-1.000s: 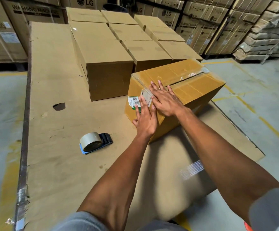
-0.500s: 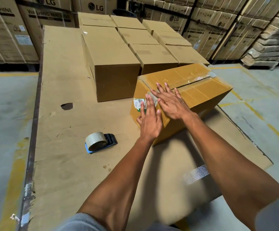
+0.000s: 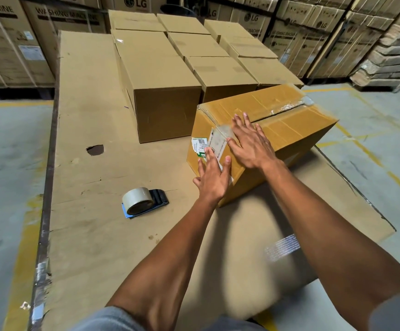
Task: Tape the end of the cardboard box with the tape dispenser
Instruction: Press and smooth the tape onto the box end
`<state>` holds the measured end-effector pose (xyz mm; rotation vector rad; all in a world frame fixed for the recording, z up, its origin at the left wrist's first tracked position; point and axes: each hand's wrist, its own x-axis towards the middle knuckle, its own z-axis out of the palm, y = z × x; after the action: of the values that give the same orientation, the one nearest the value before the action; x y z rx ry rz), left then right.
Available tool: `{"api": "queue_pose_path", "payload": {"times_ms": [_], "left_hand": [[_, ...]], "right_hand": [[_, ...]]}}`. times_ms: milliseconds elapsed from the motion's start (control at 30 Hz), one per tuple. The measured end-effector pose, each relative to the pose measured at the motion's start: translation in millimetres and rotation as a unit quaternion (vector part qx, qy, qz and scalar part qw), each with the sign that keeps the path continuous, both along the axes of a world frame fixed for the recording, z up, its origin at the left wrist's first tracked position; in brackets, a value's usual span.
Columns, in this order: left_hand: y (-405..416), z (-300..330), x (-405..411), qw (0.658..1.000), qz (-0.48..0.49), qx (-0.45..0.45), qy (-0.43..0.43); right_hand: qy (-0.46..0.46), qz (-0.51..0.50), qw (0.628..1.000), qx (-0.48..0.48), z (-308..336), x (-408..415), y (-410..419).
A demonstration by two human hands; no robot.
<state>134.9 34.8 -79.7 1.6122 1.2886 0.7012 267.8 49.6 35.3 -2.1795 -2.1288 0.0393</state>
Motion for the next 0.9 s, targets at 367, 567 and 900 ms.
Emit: {"api": "queue_pose_path", "payload": {"times_ms": [367, 567, 900], "left_hand": [[-6, 13, 12, 0.991, -0.008, 0.132, -0.011], [-19, -8, 5, 0.999, -0.014, 0.050, 0.004], [33, 40, 18, 0.959, 0.121, -0.141, -0.216]], "right_hand": [[0.023, 0.012, 1.000, 0.001, 1, 0, -2], [-0.001, -0.040, 0.999, -0.036, -3, 2, 4], [0.064, -0.179, 0.981, -0.027, -1, -6, 18]]}}
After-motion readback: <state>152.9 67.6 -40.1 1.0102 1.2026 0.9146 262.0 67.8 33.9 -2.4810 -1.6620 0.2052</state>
